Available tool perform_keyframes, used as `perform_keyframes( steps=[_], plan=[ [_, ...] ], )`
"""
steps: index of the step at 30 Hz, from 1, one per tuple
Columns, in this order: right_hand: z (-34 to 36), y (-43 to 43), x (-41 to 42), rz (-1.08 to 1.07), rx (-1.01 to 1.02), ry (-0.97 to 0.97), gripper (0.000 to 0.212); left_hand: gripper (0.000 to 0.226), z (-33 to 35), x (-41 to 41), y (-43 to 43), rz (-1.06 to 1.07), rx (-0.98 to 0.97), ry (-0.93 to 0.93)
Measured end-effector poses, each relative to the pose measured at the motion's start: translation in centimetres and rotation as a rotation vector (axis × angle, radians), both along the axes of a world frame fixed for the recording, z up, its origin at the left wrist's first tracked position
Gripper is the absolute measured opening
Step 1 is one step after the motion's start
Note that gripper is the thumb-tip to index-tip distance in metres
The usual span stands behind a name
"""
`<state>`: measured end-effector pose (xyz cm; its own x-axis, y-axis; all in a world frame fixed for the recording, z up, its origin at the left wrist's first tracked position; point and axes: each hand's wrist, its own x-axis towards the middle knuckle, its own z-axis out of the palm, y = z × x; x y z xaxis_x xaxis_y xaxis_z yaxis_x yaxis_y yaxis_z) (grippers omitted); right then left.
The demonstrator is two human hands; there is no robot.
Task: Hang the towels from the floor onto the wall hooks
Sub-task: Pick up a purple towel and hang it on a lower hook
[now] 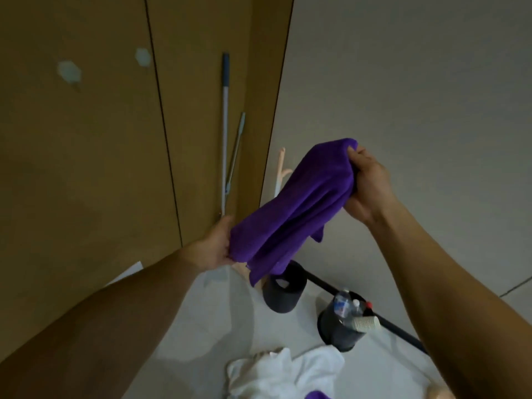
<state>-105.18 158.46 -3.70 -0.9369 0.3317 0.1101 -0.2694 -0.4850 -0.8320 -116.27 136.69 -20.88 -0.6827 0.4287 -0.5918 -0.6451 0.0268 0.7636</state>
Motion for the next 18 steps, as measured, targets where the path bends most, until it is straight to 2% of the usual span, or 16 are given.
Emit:
perform_keyframes(
  steps=[3, 5, 9, 12, 14, 16, 18],
  plan=[
    [1.8, 0.0, -0.1, 0.031, 0.024, 0.018, 0.016, 0.038, 2.5, 0.3, -1.2, 0.03, 0.037, 0.026],
    [2.1, 0.7, -0.2, -0.031, 0.12, -0.049, 0.012, 0.032, 4.4, 0.9, -1.7, 0.104, 0.003, 0.088],
    [0.6, 3.3, -0.1, -0.255, 0.413, -0.29, 0.019, 0.026, 9.4, 0.9, -4.0, 0.464, 0.077, 0.274],
    [-1.0, 5.1, 0.2, -0.32, 0.562, -0.391, 0.025, 0.024, 13.3, 1.3, -6.2, 0.635, 0.09, 0.512],
    [-1.6, 5.6, 0.3, -0.268, 0.711, -0.449, 0.025, 0.024, 15.4, 2.3, -7.3, 0.623, -0.054, 0.715],
    [-1.4, 5.4, 0.4, -0.224, 0.793, -0.461, 0.026, 0.027, 17.2, 3.4, -8.3, 0.513, -0.34, 0.874],
    [-0.7, 4.9, 0.3, -0.232, 0.777, -0.4, 0.029, 0.027, 18.6, 4.4, -9.3, 0.394, -0.565, 0.905]
  ],
)
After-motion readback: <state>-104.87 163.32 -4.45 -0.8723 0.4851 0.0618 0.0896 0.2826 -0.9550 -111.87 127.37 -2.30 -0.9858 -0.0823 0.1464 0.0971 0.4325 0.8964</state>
